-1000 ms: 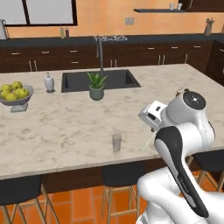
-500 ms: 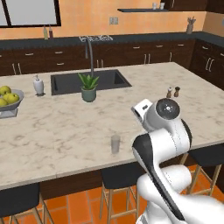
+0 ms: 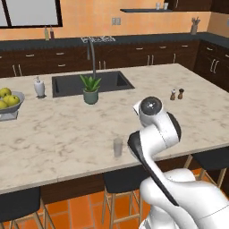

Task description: Take a straw from the drawer in front and place it inside the glass cup on the dining counter.

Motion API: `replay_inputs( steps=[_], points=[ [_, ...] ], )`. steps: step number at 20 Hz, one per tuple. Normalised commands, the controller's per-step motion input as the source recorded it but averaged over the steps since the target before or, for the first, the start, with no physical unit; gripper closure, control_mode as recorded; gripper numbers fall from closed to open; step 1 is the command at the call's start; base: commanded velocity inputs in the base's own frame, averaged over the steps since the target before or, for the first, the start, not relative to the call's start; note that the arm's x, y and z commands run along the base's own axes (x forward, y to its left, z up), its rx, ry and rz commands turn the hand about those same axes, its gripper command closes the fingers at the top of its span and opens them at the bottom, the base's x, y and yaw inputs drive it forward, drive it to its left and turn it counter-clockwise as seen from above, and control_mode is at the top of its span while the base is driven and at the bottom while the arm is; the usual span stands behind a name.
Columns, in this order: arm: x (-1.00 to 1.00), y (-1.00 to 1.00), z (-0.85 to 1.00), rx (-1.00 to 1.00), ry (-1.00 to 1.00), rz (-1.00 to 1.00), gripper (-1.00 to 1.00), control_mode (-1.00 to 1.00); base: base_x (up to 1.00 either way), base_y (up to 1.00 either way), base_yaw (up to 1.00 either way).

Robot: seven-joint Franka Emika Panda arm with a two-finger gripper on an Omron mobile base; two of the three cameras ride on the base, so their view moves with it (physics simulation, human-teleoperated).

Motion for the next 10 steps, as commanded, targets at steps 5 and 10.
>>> replay_inputs(
  steps=[5,10],
  points=[
    [0.00,0.15,0.00,-0.46,0.10,0.00,1.00,-1.00,0.00,0.00,0.00],
    [0.00,0.35,0.19,-0.49,0.18,0.01,1.00,-1.00,0.00,0.00,0.00]
  ],
)
